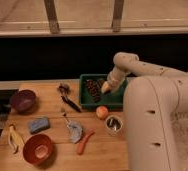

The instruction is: Wipe tray with eraser

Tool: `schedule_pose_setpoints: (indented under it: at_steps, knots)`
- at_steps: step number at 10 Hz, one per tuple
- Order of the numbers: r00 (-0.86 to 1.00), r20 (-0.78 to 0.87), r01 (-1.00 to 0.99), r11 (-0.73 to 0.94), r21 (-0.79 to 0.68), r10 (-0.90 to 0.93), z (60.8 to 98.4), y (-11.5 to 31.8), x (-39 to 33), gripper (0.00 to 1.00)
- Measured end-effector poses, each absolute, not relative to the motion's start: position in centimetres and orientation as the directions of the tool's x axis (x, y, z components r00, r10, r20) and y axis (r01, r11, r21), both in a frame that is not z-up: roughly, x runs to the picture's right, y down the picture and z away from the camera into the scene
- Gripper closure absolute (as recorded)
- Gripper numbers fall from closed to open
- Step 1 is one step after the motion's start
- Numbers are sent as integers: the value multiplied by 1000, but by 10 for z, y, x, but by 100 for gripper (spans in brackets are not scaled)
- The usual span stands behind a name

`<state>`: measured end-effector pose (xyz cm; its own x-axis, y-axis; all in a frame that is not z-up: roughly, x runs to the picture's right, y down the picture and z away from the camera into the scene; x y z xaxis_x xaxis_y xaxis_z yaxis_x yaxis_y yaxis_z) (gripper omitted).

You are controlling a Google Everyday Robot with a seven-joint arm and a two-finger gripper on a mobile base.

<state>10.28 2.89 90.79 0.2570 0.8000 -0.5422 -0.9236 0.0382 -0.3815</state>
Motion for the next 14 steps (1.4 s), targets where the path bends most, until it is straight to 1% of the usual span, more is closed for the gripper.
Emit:
schedule_pose_setpoints:
  at_steps: [2,4,6,9,11,14]
  knots:
    - [258,-544,-924,40,-380,798,893,42,108,100]
    - [221,-549,-941,28,-337,806,879,49,136,100]
    - [161,-554,-960,-1,-281,817,872,50,169,100]
    - [78,-569,-974,-58,-218,819,900,25,203,100]
    - [68,-573,-976,-65,-209,817,922,4,209,100]
    - [152,-572,-964,-8,-267,806,944,-15,167,100]
